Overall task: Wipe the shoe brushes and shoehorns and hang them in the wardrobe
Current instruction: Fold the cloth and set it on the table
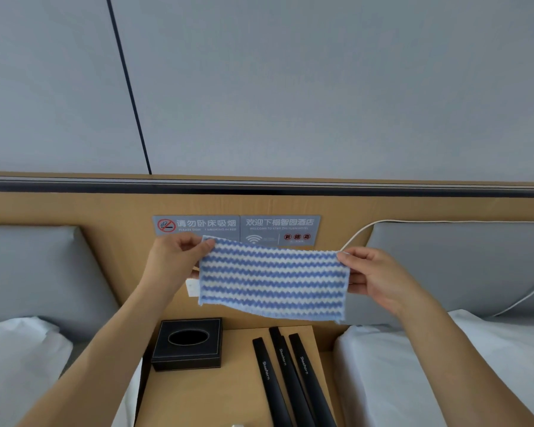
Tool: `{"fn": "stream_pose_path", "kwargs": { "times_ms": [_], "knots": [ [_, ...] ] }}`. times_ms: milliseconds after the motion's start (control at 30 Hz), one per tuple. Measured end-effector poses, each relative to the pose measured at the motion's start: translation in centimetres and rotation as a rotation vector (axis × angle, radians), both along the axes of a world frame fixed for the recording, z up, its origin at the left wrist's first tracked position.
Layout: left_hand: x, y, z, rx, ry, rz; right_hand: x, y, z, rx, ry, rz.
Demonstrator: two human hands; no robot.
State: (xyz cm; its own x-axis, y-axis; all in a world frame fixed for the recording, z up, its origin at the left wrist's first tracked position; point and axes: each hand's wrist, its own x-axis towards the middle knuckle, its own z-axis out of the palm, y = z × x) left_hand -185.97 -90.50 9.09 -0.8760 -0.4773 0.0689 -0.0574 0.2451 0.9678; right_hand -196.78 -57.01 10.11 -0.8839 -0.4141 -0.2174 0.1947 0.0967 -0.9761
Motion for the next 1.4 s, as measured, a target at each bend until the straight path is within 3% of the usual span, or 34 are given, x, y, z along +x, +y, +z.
{"fn": "stream_pose_path", "kwargs": {
  "times_ms": [333,767,1067,1400],
  "knots": [
    [0.4,7.1,0.9,-0.307,-0.032,-0.023,4.2,-5.4,0.8,-0.005,0.061,-0.033],
    [2.3,11.4,2.7,-0.453,0.159,-0.100,6.4,-7.2,1.0,0.019,0.208,0.015],
    [2.4,11.9,2.6,-0.666,0.185,-0.114,6.5,-7.3,1.1,0.068,0.238,0.019],
    [2.1,11.0,2.5,-0.693,0.177,-0.033,6.8,-7.2,1.3,0.098,0.281,-0.010]
  ]
}}
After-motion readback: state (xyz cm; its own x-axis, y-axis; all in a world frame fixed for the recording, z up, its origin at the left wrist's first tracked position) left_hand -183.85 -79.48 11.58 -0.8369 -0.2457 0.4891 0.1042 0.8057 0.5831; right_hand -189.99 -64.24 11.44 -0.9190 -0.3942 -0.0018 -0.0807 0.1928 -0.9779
